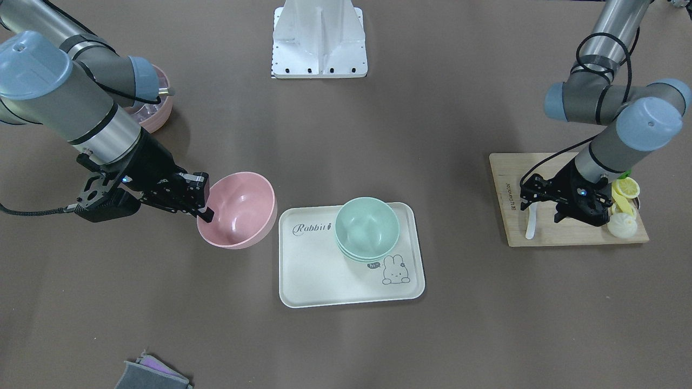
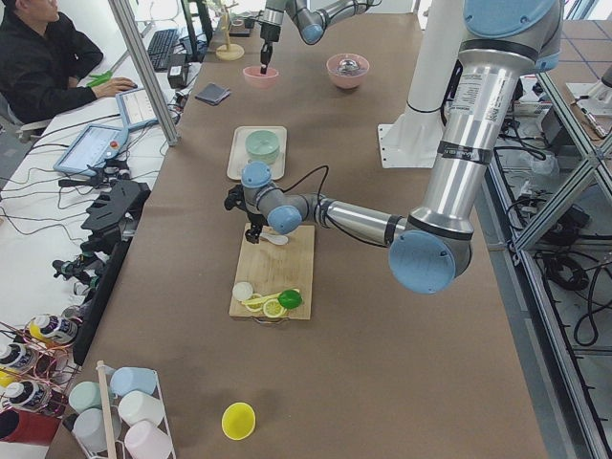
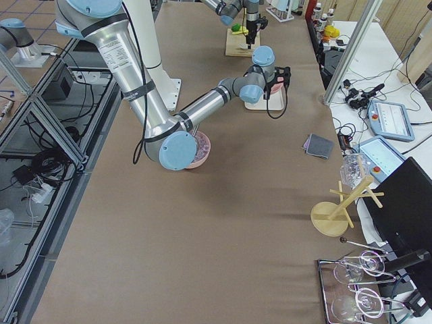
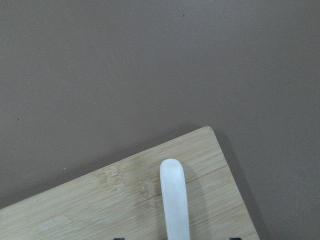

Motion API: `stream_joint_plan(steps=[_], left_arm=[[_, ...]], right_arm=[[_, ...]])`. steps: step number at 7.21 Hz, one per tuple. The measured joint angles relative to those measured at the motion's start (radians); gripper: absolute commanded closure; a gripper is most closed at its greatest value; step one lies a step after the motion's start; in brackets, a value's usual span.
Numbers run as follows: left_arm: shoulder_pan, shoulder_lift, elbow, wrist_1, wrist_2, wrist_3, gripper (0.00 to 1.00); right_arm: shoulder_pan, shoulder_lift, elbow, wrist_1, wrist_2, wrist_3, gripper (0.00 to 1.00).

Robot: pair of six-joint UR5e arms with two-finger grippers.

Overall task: Stack pink bowl on green and place spoon
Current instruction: 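Lift the pink bowl with the right gripper while the left grasps the white spoon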

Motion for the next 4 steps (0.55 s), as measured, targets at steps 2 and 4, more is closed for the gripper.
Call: stream_joint_plan(steps=[2, 4], left_arm=[[0.016, 0.000, 0.002, 0.000, 0.021, -0.004, 0.61], [0.027, 0.000, 0.004, -0.001, 0.043, -0.011, 0.92]], right_arm=[[0.001, 0.000, 0.000, 0.000, 0.000, 0.000, 1.00], [0.001, 0.000, 0.000, 0.001, 0.000, 0.000, 1.00]])
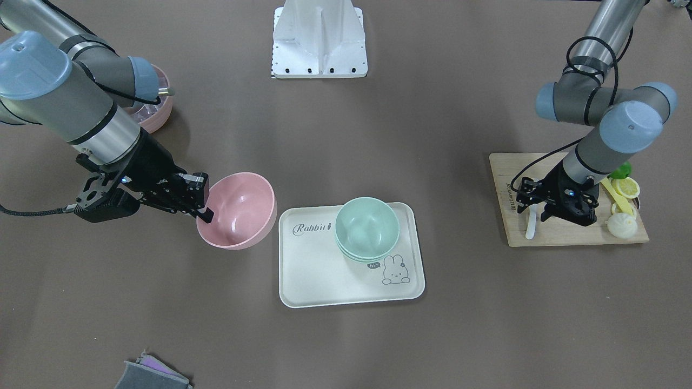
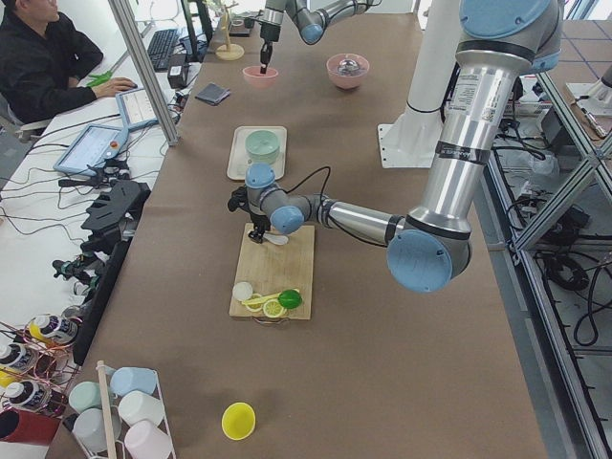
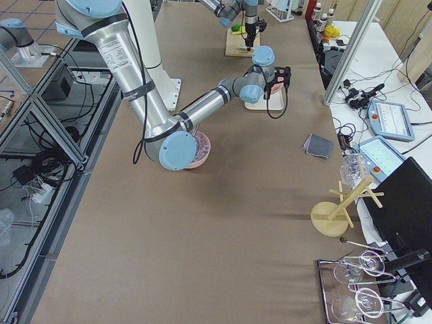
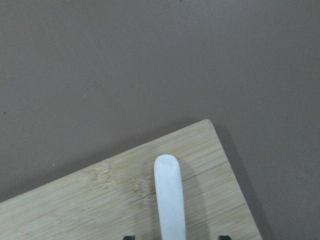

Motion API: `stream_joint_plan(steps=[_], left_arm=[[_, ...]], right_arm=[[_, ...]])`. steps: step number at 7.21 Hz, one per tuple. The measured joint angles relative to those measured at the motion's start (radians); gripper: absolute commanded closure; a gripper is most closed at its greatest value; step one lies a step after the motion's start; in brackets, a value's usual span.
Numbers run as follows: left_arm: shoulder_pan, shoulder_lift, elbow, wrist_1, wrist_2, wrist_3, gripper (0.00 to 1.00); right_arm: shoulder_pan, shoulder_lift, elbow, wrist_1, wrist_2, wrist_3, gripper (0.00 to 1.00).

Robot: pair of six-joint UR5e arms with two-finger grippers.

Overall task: Stack pink bowl on green and place spoon
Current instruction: 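Lift the pink bowl with the right gripper while the left grasps the white spoon, then carry the pink bowl onto the green bowl while the left lifts the spoon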

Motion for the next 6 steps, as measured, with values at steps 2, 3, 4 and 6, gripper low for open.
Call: stream_joint_plan(steps=[2, 3, 4, 6], left_arm=[[0.001, 0.000, 0.002, 0.000, 0.003, -0.004, 1.00], [0.002, -0.002, -0.010, -0.001, 0.000, -0.019, 1.00], [-0.002, -0.005, -0.046, 0.007, -0.014, -0.055, 1.00], [-0.051, -0.027, -0.121, 0.051, -0.072, -0.174, 1.00]], right_arm=[[0.000, 0.000, 0.001, 0.000, 0.000, 0.000, 1.00], [0.000, 0.000, 0.001, 0.000, 0.000, 0.000, 1.00], [0.000, 0.001, 0.002, 0.000, 0.000, 0.000, 1.00], [-0.004, 0.025, 0.001, -0.002, -0.005, 0.030, 1.00]])
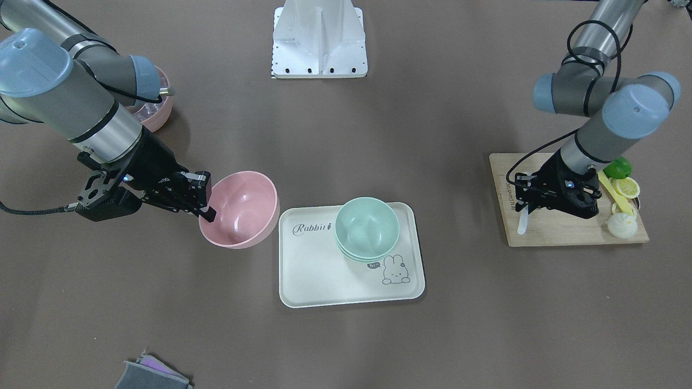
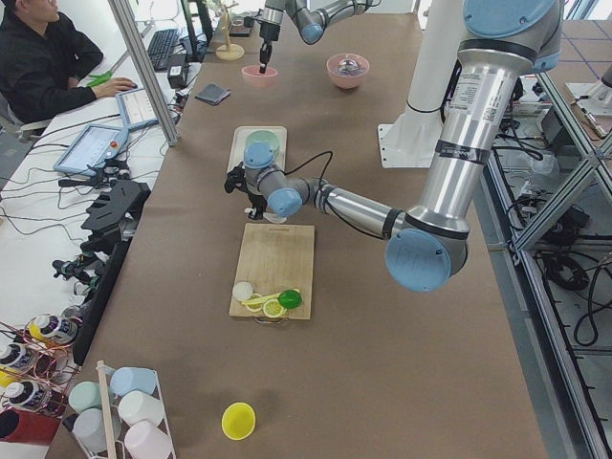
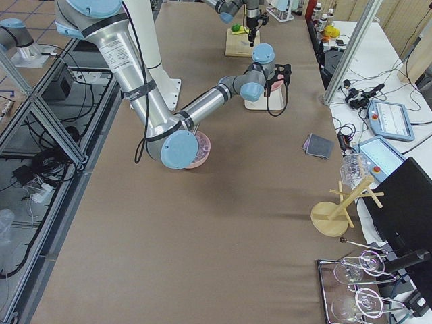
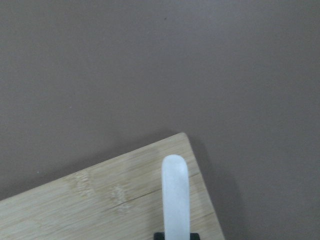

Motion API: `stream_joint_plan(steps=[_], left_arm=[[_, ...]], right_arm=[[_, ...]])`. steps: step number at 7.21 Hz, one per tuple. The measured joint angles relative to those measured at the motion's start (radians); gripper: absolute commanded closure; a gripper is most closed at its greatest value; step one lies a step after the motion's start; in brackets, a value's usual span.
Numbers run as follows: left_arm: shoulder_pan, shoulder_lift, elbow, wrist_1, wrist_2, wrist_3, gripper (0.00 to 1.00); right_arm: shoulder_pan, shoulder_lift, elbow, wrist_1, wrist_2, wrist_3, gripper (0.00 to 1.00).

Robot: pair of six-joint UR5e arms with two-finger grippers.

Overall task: Stack pink bowl on green and place spoon
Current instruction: 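Carry the pink bowl onto the green bowl while the left lifts the spoon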

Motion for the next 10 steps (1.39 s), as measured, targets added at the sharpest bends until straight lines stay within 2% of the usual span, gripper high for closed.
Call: stream_joint_plan(steps=[2, 5, 8, 10], left_arm=[[-0.047, -0.062, -0.042, 0.006, -0.017, -0.253, 1.00], [-0.058, -0.166, -0.076, -0.056, -0.015, -0.582, 1.00], [-0.058, -0.200, -0.074, -0.087, 0.021, -0.676, 1.00], [-0.058, -0.215, -0.073, -0.088, 0.027, -0.711, 1.00]], right_arm=[[-0.022, 0.048, -0.013, -0.003, -0.045, 0.054, 1.00], [-0.135, 0.173, -0.110, -0.002, -0.242, 0.154, 1.00], [-0.257, 0.290, -0.238, -0.001, -0.401, 0.203, 1.00], [-0.306, 0.315, -0.280, -0.003, -0.433, 0.207, 1.00]])
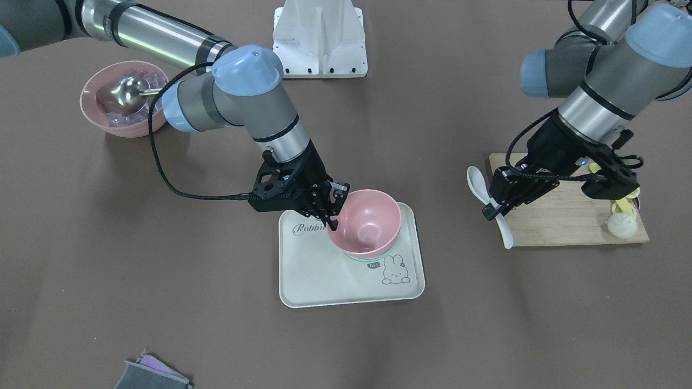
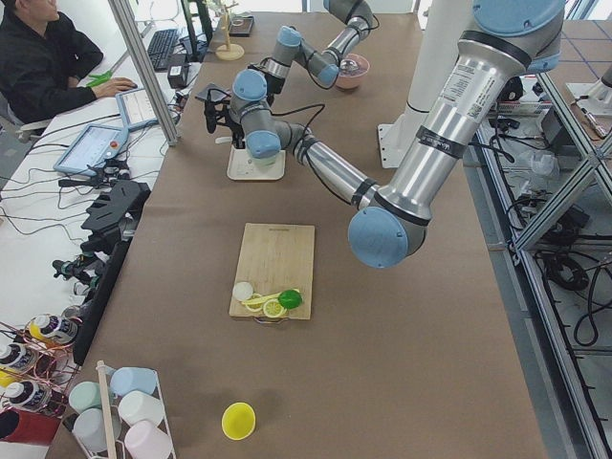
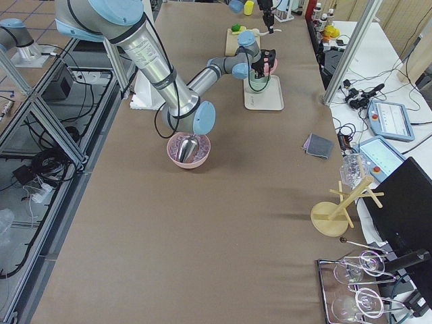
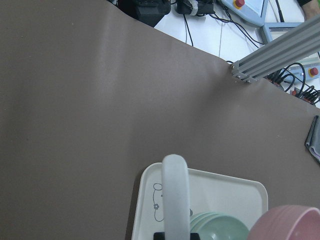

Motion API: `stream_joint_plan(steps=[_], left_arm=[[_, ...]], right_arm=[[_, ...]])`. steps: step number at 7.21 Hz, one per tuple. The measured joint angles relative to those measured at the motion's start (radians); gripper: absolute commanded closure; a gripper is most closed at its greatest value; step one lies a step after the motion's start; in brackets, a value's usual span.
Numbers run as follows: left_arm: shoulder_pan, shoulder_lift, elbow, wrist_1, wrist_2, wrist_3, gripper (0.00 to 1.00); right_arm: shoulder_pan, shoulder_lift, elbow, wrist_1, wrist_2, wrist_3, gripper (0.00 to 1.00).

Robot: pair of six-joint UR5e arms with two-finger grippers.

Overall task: Stack pink bowl on green and place spoon
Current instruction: 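Carry the pink bowl onto the green bowl while the left lifts the spoon, then release the pink bowl with the right gripper while the left lowers the spoon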

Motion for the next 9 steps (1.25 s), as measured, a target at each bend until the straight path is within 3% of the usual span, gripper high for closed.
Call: stream_joint_plan(steps=[2, 4, 7, 9], left_arm=[[0.000, -0.003, 0.000, 0.000, 0.001, -0.008, 1.00], [0.000, -0.005, 0.000, -0.001, 0.000, -0.009, 1.00], [0.000, -0.006, 0.000, -0.002, 0.000, -0.016, 1.00], [0.016, -0.046, 0.024, -0.019, 0.011, -0.085, 1.00]], right_arm=[[-0.020, 0.003, -0.006, -0.018, -0.002, -0.001, 1.00], [-0.023, 0.004, 0.015, -0.069, 0.003, -0.001, 0.01], [-0.020, 0.002, 0.019, -0.081, 0.000, 0.007, 0.00], [0.018, 0.000, 0.023, -0.085, 0.046, -0.001, 0.00]])
